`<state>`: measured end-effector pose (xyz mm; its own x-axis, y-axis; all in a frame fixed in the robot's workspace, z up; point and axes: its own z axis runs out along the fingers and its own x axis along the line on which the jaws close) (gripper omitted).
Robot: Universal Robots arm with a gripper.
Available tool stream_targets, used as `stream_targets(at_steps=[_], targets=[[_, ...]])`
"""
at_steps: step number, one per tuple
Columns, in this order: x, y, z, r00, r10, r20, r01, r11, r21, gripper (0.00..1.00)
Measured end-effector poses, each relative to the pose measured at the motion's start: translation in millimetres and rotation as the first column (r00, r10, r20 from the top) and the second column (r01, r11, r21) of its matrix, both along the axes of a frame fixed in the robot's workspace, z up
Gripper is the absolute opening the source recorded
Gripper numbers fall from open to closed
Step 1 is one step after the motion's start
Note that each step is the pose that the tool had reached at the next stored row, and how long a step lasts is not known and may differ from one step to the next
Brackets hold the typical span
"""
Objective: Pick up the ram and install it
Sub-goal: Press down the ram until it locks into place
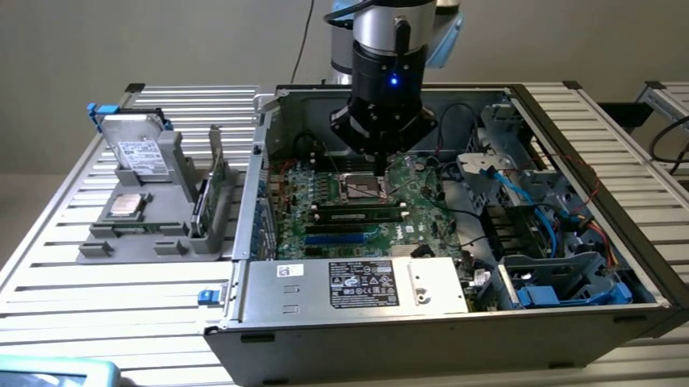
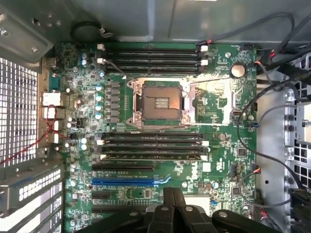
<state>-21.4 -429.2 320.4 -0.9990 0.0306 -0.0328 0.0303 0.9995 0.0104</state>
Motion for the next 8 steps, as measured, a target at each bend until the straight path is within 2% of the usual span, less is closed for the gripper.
stream_targets(at_steps=[8], targets=[[-0.1,0.0,-0.1,0.9999,-0.016,0.0,0.016,0.9999,0.0001,0.11]])
